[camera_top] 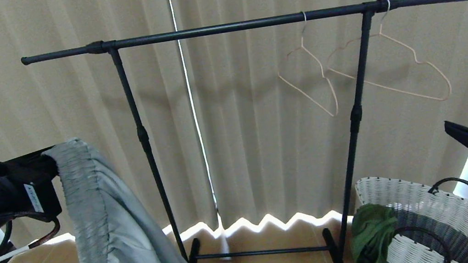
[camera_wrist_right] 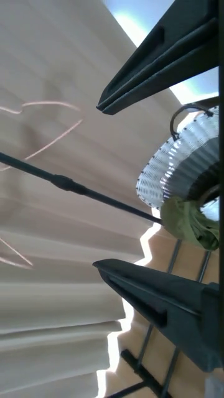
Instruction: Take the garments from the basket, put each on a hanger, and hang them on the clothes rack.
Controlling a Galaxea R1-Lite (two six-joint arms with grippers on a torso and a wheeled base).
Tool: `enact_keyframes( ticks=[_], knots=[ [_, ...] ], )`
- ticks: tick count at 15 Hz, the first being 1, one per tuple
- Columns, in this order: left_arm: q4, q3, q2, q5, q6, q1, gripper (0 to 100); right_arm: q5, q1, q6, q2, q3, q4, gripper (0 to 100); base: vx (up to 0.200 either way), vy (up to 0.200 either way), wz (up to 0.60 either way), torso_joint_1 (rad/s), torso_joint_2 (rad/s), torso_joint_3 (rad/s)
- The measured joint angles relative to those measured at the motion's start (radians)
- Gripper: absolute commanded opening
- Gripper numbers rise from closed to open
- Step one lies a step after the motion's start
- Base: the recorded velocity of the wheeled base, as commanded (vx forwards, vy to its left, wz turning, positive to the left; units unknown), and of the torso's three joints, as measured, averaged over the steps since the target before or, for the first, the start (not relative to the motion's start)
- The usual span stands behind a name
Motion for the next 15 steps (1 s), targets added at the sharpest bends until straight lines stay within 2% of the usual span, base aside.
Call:
enact_keyframes(
  ticks=[6, 12, 15],
  knots=[
    [0.0, 0.035, -0.026, 0.001, 0.058, 0.001, 0, 0.0, 0.0, -0.002, 0.001, 0.001, 0.001, 100, 0.0, 0.0, 0.0, 0.252, -0.48, -0.257],
    [0.0, 0.064, -0.06, 0.002, 0.059, 0.006, 0, -0.003, -0.001, -0.006, 0.002, 0.006, 0.016, 100, 0.0, 0.0, 0.0, 0.25, -0.53, -0.273],
    [-0.001, 0.074, -0.072, 0.002, 0.056, 0.009, 0, -0.001, -0.001, -0.006, 0.003, 0.021, 0.015, 100, 0.0, 0.0, 0.0, 0.093, -0.18, -0.098]
  ],
)
